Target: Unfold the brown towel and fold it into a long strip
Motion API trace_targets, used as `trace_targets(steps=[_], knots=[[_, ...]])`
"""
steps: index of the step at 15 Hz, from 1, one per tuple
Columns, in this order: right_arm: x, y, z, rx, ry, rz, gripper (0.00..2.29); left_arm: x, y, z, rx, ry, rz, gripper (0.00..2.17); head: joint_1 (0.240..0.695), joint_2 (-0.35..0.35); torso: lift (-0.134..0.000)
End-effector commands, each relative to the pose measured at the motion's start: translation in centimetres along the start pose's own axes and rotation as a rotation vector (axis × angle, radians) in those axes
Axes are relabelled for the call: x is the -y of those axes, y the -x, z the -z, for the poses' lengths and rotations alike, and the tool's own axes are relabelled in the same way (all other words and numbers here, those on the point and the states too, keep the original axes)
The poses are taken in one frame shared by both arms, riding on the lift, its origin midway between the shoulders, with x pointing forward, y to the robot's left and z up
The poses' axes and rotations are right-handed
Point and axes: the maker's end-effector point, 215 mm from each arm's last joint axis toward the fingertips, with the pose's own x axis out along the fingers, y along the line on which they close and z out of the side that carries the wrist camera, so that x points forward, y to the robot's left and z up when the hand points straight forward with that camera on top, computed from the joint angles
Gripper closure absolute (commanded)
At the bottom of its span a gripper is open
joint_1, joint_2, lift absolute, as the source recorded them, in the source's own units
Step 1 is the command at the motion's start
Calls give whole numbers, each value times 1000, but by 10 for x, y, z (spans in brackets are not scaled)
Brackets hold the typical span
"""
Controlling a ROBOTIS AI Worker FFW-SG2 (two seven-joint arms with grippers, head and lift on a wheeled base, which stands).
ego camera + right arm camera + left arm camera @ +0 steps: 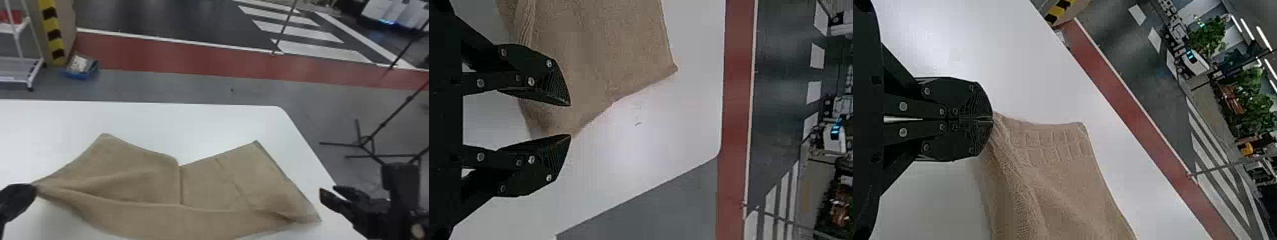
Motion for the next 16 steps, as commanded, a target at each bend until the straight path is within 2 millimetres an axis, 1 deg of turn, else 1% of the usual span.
trace_targets(steps=[1, 2, 3, 5, 6, 9, 11, 13, 14, 15, 16], knots=[[11, 17, -34, 83, 310, 41, 39, 3, -1, 0, -1, 0, 8, 1703, 695, -348, -123], [12, 23, -36, 77, 444, 49, 39, 4, -1, 2, -3, 1, 11, 1703, 695, -350, -123], [10, 25, -34, 62, 548, 44, 46, 5, -2, 2, -5, 1, 13, 1703, 695, -350, -123], [11, 23, -20, -10, 720, 27, 60, 6, -2, 2, -3, 0, 17, 1703, 695, -350, -123], [11, 19, -9, -57, 780, -1, 70, 6, -2, 3, -4, -1, 19, 1703, 695, -350, -123], [15, 1, 29, -184, 889, -54, 90, 7, -3, 8, -14, -2, 22, 1703, 695, -350, -123], [3, -17, 54, -258, 931, -131, 151, 8, -4, 10, -18, -3, 24, 1703, 695, -350, -123], [-2, -31, 77, -332, 957, -180, 218, 9, -5, 12, -20, -1, 26, 1703, 695, -350, -123], [-5, -37, 83, -355, 963, -200, 228, 9, -6, 13, -22, -2, 26, 1703, 695, -350, -123], [-10, -42, 84, -362, 956, -221, 286, 9, -7, 13, -23, 0, 27, 1703, 695, -350, -123], [-11, -45, 83, -363, 940, -226, 289, 9, -8, 14, -24, 0, 28, 1703, 695, -350, -123]])
